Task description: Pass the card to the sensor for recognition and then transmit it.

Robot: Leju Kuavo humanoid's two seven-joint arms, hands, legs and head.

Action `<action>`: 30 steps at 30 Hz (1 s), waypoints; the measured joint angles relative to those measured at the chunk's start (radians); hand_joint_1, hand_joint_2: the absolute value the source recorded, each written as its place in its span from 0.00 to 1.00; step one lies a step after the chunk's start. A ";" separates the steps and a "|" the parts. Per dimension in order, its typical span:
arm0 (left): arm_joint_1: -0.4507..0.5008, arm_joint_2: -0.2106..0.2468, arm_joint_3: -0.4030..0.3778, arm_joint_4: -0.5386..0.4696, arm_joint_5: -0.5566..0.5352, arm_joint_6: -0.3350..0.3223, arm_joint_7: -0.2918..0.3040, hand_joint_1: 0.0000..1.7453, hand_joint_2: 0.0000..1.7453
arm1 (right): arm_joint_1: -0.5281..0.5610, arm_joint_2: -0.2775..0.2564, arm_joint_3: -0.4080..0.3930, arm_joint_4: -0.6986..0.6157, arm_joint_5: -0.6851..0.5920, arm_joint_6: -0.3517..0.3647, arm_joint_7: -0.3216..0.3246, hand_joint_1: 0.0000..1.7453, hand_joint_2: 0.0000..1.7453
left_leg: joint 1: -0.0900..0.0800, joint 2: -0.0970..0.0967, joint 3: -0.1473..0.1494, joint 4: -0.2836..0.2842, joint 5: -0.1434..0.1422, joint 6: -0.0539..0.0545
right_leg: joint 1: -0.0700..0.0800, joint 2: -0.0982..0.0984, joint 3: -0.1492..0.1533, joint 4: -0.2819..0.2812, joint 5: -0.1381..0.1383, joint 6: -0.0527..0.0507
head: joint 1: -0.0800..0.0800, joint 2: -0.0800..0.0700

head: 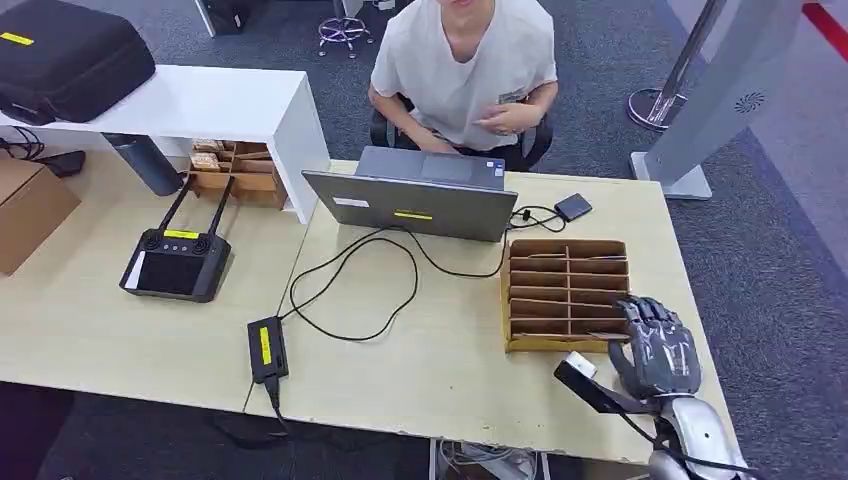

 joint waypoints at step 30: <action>0.008 0.001 0.001 0.000 0.021 0.053 -0.028 0.00 1.00 | 0.039 0.000 -0.043 -0.045 -0.018 0.013 0.000 0.95 1.00 | 0.000 0.000 0.000 0.000 0.000 0.000 | 0.000 0.000 0.000 0.000 0.000 0.000 | 0.000 0.000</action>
